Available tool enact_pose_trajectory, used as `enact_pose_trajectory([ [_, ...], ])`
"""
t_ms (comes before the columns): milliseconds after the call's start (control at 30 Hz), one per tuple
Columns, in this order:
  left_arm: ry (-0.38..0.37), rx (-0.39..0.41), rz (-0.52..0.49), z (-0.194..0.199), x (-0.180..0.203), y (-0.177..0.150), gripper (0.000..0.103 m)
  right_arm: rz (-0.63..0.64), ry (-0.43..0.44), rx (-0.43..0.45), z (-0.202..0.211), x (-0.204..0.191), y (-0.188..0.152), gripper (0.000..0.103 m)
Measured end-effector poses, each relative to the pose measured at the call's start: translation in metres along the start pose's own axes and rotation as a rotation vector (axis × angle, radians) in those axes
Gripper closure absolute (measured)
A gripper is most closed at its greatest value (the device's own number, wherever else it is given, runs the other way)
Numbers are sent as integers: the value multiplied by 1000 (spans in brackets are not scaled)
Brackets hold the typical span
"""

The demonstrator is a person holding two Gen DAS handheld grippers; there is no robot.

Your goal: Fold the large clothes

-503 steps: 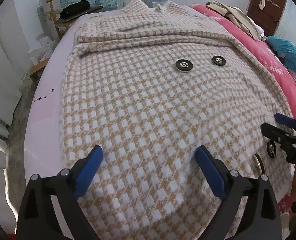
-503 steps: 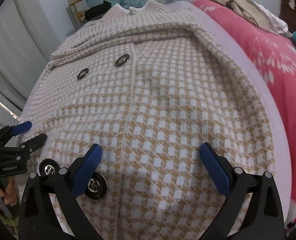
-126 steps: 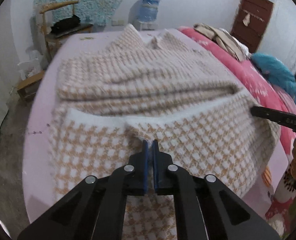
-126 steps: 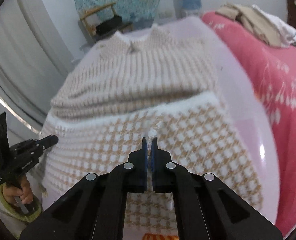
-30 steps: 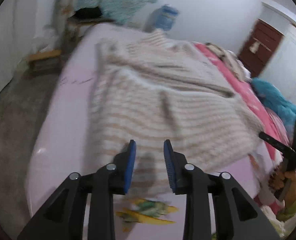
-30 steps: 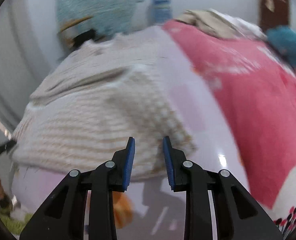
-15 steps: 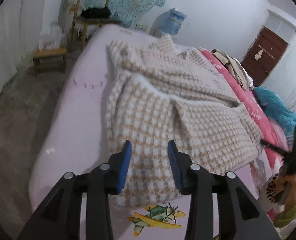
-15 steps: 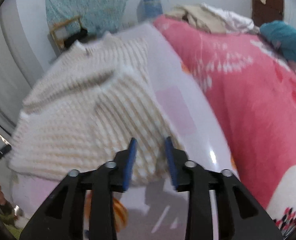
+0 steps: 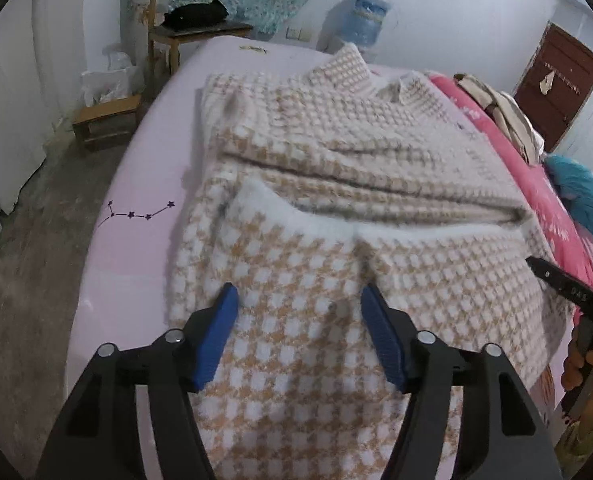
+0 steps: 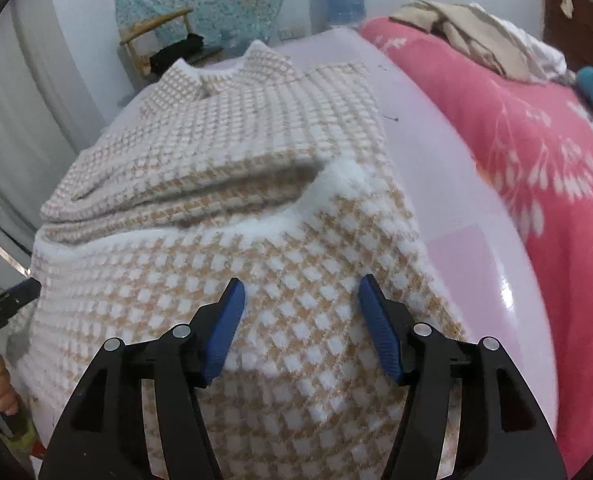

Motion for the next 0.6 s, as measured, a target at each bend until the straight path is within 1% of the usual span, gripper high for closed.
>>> enact_pose_trajectory([
  [33,8,2,-1,4,1,2,40,1,-7,-5,3,-3,2,45],
  [67,5,12,-2,8,3,3,39,-2,21,10,12,-9,5,45],
  [100,-5,29,-10,13,6,4,39,2,57,26,19,-15,7,42],
  [133,-12,44,-19,18,10,6,36,9,77,37,23,-19,9,39],
  [200,-35,68,-52,24,23,9,31,57,118,64,30,-40,13,37],
  [267,-48,58,-99,19,38,10,27,98,155,64,29,-56,13,36],
  [333,-8,25,-137,6,50,7,26,127,160,35,17,-69,9,35],
  [433,59,-53,-166,-20,56,-1,23,144,116,-68,-15,-77,-1,33],
  [500,81,-29,-172,-21,59,-3,21,111,129,-57,-11,-74,-1,32],
  [600,90,-30,-160,-22,58,-4,17,89,129,-37,-2,-70,3,31],
])
Point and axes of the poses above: each gripper's, at about its wrist camera, not at the fingertips, and z roughly against the way its jaws point, x to its right, y to its top, the point moved 2 cm from there along -z, roughly the way its jaws point, and after that the axes turned 3 degrees about y, right-handed, at the moved point
